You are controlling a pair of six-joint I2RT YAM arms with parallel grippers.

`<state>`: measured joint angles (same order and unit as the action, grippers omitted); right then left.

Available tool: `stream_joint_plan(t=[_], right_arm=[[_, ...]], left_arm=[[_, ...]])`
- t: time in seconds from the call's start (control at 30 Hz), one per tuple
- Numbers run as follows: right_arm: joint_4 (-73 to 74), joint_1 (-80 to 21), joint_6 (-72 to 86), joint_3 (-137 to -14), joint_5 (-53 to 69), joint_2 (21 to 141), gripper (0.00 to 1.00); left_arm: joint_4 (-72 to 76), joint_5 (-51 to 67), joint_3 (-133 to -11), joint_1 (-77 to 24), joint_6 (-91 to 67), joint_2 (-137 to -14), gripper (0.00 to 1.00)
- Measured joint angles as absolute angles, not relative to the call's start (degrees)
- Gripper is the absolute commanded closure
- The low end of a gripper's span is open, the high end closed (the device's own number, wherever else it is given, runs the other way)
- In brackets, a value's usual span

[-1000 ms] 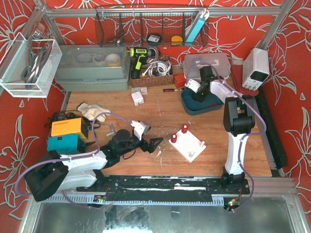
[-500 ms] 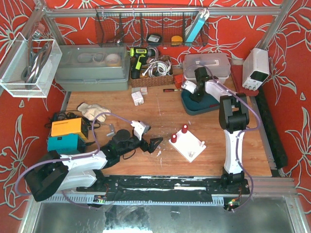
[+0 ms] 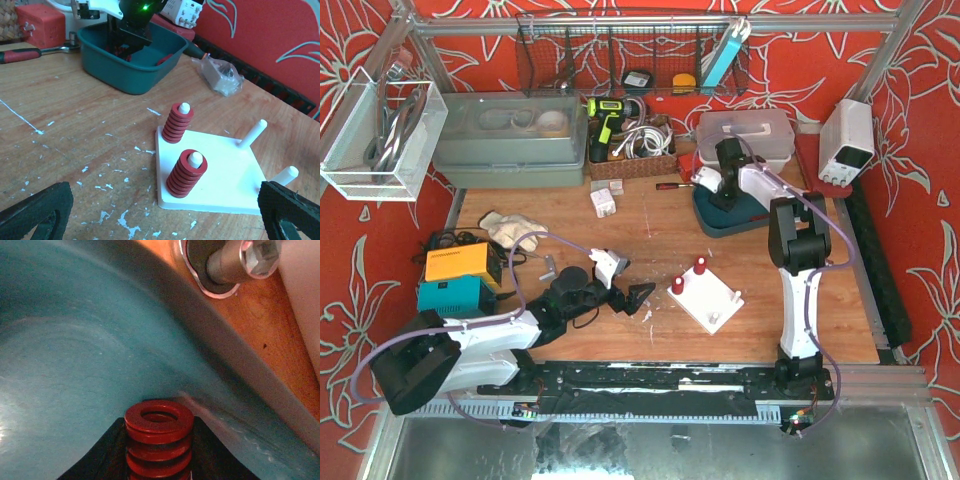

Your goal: Install the large spring

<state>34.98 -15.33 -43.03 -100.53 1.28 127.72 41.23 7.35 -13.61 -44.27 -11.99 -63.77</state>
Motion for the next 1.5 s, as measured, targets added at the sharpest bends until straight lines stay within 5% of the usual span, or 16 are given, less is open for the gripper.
stream_joint_plan(t=[0.27, 0.43, 0.9, 1.2, 1.5], right_arm=[[34.89, -17.17, -34.83, -97.43, 3.14, 119.83, 1.00], [31.09, -18.20, -25.50, -90.24, 4.36, 108.77, 1.00], [14.52, -26.35, 18.92, -61.10, 5.65, 79.13, 1.00], [4.32, -35.42, 44.27, -45.01, 3.25, 63.81, 1.00], [-2.28, -47.27, 54.94, -37.65, -4.82, 60.69, 1.00]], left_arm=[[41.65, 5.56, -13.58, -44.31, -12.03, -63.77, 0.02], [42.09, 4.49, -13.56, -44.31, -12.75, -63.57, 0.13], [46.44, 6.35, -11.42, -44.36, -16.86, -62.52, 0.31], [50.00, 10.31, -11.33, -44.36, -20.93, -64.64, 0.19], [50.28, 10.87, -11.53, -44.36, -21.74, -66.54, 0.14]])
